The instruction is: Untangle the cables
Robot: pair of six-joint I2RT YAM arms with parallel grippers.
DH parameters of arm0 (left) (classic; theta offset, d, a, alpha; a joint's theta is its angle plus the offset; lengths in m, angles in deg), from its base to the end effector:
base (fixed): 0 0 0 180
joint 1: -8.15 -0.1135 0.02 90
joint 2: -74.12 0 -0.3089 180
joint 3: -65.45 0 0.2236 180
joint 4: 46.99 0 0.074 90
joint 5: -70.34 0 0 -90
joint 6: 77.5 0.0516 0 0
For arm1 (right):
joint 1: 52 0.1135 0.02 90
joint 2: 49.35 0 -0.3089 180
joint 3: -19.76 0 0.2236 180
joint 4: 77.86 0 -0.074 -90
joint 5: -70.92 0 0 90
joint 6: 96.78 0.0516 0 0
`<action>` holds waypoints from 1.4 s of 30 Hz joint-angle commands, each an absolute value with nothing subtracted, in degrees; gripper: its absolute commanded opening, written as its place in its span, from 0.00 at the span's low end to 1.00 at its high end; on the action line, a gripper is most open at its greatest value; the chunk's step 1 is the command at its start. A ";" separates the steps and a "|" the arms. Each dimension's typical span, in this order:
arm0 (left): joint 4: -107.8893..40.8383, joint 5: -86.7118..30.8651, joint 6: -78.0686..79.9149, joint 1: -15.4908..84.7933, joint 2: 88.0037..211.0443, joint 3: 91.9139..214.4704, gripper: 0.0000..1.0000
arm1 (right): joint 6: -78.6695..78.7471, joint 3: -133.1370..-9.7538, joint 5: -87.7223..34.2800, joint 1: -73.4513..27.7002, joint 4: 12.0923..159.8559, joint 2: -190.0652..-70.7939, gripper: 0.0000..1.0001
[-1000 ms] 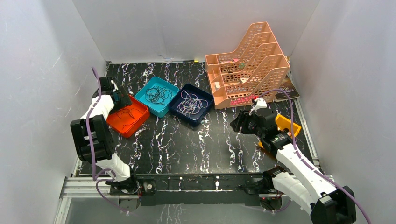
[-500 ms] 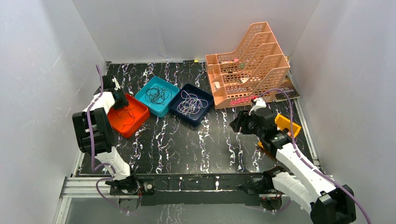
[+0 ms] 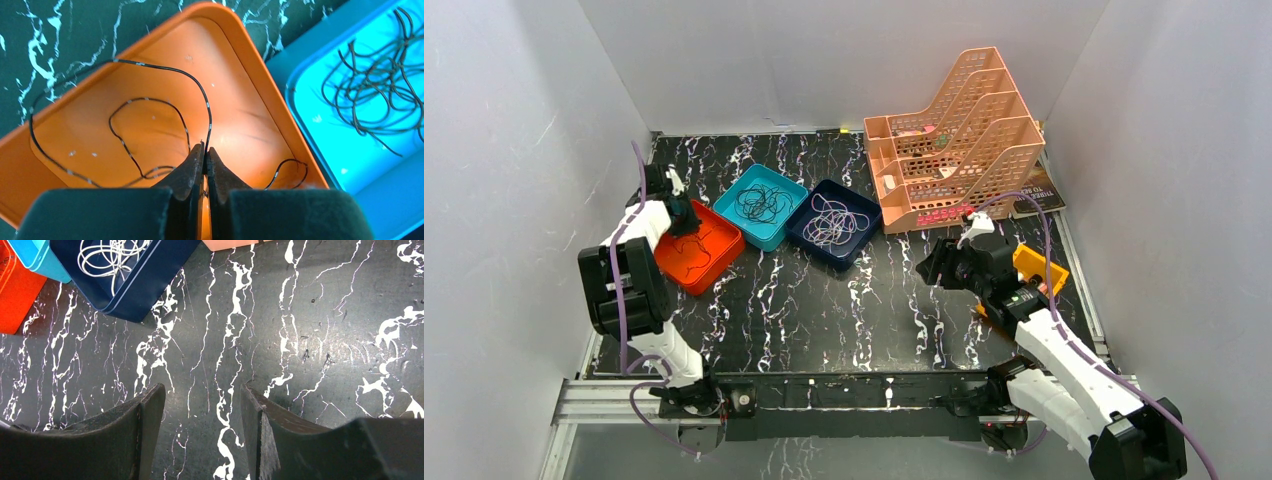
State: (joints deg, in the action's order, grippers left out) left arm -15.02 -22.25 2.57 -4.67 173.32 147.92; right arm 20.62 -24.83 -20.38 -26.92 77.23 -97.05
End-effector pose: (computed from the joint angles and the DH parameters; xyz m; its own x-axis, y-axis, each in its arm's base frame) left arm 0.3578 0.0790 0.2597 -0.6884 -0.3333 -0.6443 -0.3160 0.9373 -0.1473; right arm 0.1320 0.0631 0.2708 -0.5811 0.2360 -0.7788 -0.1965 0.8880 0.4157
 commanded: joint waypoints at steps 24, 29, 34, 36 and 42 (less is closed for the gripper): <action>-8.95 -13.73 -2.45 -1.16 165.53 142.90 0.00 | 20.66 -24.63 -21.34 -27.17 80.42 -97.29 0.65; -7.31 -7.12 -3.14 -1.34 167.20 143.87 0.00 | 20.62 -24.88 -21.53 -27.17 80.48 -97.54 0.65; -6.17 -5.58 -3.77 -1.67 169.05 144.96 0.06 | 20.65 -24.98 -22.01 -27.17 80.60 -97.82 0.65; -6.68 -5.84 -3.92 -1.84 168.49 144.93 0.15 | 20.65 -25.07 -22.04 -27.19 80.52 -97.86 0.65; -9.18 -7.52 -3.94 -1.86 164.12 144.15 0.35 | 20.57 -25.63 -21.73 -27.16 80.01 -97.39 0.65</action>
